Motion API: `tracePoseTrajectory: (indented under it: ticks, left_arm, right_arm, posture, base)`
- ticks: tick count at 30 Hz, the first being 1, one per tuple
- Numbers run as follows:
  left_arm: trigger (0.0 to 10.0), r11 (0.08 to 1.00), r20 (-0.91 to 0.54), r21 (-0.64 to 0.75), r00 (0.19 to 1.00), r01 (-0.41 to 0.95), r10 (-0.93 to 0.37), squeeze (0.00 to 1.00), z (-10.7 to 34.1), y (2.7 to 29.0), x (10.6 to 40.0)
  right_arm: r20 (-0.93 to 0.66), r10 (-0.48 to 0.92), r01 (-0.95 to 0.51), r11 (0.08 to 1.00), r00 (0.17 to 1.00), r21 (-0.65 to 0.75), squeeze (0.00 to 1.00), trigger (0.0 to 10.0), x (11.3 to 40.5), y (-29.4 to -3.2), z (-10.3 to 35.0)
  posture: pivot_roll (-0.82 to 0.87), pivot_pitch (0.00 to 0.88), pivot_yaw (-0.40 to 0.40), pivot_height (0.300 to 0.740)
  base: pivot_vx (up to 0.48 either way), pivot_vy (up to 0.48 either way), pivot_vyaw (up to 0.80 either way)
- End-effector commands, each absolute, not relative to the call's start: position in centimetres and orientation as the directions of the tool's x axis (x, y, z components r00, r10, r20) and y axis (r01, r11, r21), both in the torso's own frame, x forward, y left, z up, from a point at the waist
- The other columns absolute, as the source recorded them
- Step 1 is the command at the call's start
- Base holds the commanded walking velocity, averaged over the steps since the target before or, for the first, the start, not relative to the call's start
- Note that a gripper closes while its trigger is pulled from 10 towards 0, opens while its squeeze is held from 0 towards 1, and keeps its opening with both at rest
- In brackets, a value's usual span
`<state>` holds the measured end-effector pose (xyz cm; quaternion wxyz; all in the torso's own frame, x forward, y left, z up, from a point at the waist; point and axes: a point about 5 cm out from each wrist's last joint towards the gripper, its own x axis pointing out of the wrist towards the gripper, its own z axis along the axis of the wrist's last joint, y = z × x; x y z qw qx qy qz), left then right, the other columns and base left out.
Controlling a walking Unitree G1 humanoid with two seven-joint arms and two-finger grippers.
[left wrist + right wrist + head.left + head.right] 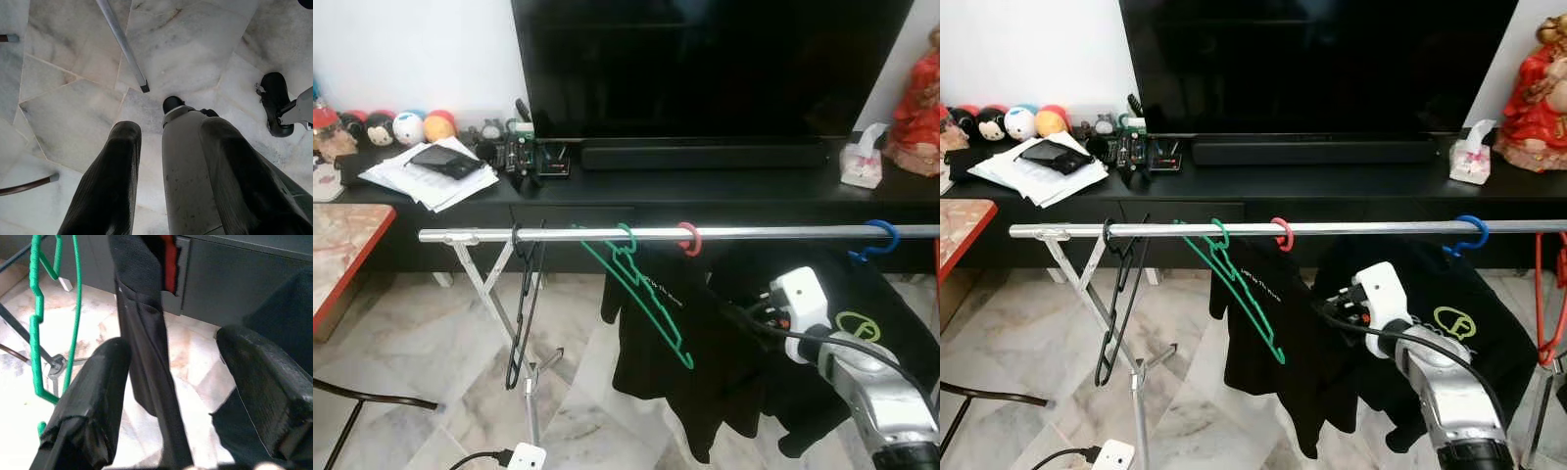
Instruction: Hang hanger
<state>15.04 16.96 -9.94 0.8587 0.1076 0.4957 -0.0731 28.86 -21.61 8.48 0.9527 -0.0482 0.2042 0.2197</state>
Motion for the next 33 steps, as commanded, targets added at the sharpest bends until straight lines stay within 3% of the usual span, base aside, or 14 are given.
tracePoseTrajectory:
  ticks: [1, 8, 20, 33]
  left_arm:
    - [10.0, 0.964, -0.893, 0.103, 0.450, 0.245, -0.019, 0.00, -10.3, 17.1, 14.2]
    - [10.0, 0.964, -0.890, 0.107, 0.455, 0.244, -0.016, 0.00, -10.2, 17.4, 14.6]
    - [10.0, 0.963, -0.890, 0.110, 0.456, 0.247, -0.015, 0.00, -10.2, 17.4, 14.5]
    - [10.0, 0.964, -0.890, 0.111, 0.456, 0.240, -0.011, 0.00, -10.1, 17.7, 14.5]
  right_arm:
    - [-0.394, 0.436, -0.462, 0.886, 0.809, 0.030, 0.00, 10.0, 29.3, -20.8, 8.1]
    - [-0.409, 0.463, -0.487, 0.872, 0.786, 0.051, 0.00, 10.0, 30.1, -19.5, 6.9]
    - [-0.326, 0.361, -0.373, 0.928, 0.874, 0.029, 0.00, 10.0, 32.6, -19.3, 7.1]
    - [-0.389, 0.375, -0.403, 0.915, 0.841, 0.011, 0.00, 10.0, 32.9, -18.4, 5.5]
  posture:
    - [-0.16, 0.000, -0.010, 0.740]
    - [-0.15, 0.000, -0.009, 0.740]
    - [-0.14, 0.000, -0.004, 0.740]
    - [-0.13, 0.000, -0.008, 0.740]
  base:
    - [0.000, 0.000, 0.00]
    - [0.000, 0.000, 0.00]
    - [0.000, 0.000, 0.00]
    - [0.000, 0.000, 0.00]
